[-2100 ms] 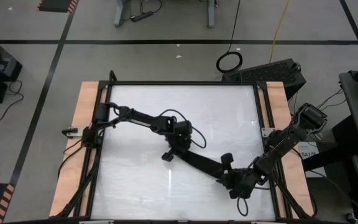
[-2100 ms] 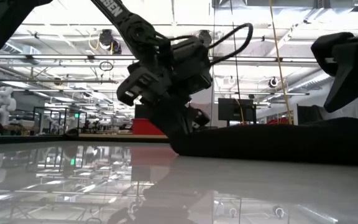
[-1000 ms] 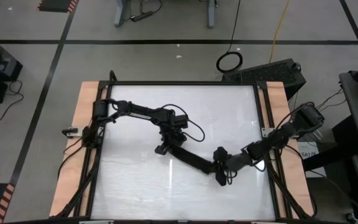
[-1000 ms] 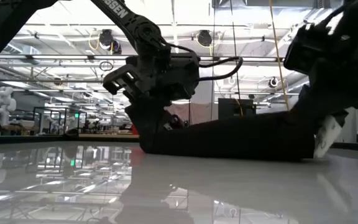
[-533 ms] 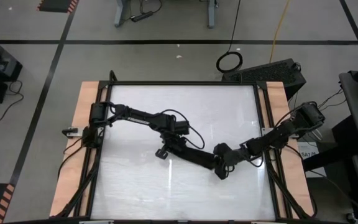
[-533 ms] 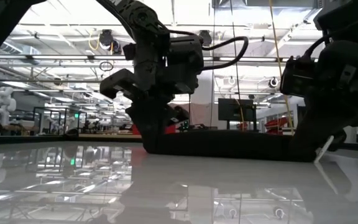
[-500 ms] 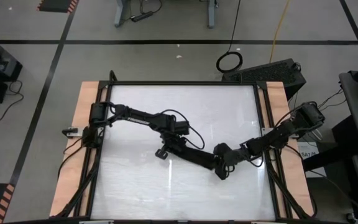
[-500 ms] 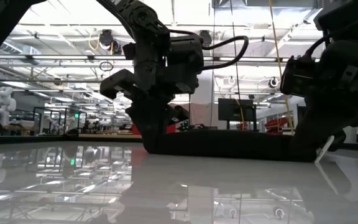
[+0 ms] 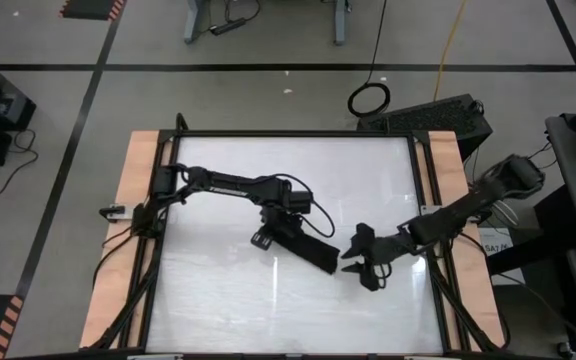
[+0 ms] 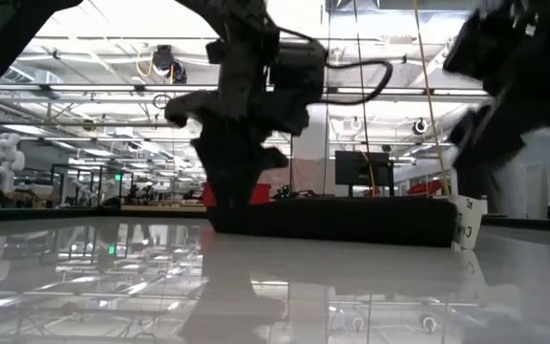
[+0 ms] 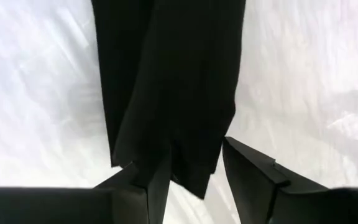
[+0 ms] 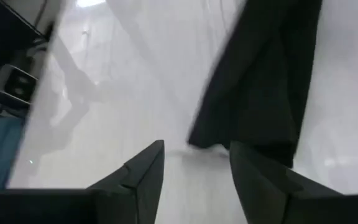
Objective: Roll towel
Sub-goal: Roll the black towel
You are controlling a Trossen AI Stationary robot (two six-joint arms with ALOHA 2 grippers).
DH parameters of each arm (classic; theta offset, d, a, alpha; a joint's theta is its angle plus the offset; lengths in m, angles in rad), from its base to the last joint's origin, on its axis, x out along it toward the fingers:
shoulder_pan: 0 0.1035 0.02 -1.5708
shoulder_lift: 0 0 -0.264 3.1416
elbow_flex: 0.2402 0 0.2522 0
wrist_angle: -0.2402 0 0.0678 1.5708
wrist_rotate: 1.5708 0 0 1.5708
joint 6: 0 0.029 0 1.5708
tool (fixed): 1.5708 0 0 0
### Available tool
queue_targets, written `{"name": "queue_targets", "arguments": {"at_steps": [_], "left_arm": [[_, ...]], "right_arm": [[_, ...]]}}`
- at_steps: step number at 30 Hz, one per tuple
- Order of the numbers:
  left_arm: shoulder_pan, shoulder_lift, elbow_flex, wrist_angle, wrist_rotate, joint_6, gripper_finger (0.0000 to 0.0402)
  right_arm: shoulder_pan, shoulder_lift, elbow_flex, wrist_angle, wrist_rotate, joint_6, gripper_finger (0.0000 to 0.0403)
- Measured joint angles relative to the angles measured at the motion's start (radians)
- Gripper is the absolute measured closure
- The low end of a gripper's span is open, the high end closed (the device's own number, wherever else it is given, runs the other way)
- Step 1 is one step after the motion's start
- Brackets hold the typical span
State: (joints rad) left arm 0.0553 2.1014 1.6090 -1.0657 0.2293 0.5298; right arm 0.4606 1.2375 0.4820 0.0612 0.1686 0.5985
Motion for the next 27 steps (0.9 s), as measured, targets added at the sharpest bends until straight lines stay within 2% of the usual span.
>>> {"name": "queue_targets", "arguments": {"at_steps": [5, 10, 12, 19, 24, 27], "left_arm": [[-0.016, 0.0, 0.053, -0.027, -0.023, 0.007, 0.0249], [-0.023, -0.002, 0.067, -0.025, -0.026, 0.002, 0.0249], [-0.032, -0.002, 0.067, -0.029, -0.059, -0.01, 0.0249], [-0.099, -0.02, 0.068, -0.046, -0.119, -0.089, 0.0249], [-0.177, -0.05, 0.068, -0.032, -0.236, -0.159, 0.0249], [-0.216, -0.067, 0.068, -0.028, -0.228, -0.244, 0.0249]], "right_arm": [[0.03, -0.003, 0.02, 0.048, 0.061, -0.137, 0.0227], [0.017, 0.106, 0.021, 0.119, 0.062, -0.231, 0.0243], [0.0, 0.143, 0.021, 0.126, 0.064, -0.239, 0.0252], [-0.036, 0.174, 0.022, 0.206, 0.067, -0.338, 0.0276], [-0.092, 0.174, 0.022, 0.131, 0.07, -0.374, 0.0286], [-0.132, 0.174, 0.022, 0.09, 0.071, -0.379, 0.0291]]}}
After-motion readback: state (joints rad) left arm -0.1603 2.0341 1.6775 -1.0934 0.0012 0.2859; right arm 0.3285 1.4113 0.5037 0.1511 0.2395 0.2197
